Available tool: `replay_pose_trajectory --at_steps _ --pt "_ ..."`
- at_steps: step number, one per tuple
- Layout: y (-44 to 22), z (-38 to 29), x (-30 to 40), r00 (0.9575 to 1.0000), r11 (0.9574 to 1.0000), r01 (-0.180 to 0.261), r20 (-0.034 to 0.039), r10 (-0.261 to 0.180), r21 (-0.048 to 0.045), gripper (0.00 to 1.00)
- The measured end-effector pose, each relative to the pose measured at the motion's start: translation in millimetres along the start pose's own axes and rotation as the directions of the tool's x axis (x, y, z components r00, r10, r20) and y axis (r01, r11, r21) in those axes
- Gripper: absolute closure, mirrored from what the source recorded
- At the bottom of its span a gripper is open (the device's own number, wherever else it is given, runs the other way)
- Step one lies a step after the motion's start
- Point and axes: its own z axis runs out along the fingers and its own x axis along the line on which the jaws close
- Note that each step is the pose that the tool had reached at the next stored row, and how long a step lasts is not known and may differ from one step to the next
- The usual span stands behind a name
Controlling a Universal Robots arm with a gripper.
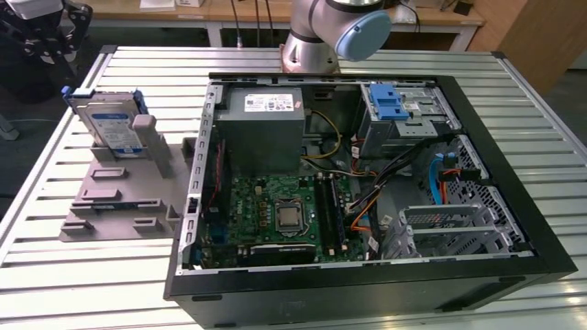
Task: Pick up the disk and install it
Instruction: 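Pick up the disk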
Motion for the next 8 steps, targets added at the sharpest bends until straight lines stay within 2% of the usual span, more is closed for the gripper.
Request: replay_pose_trajectory --at_steps 8 --pt "0.0 0.0 0.0 0.9999 0.9999 0.012 -0.0003 -0.012 0.0 0.89"
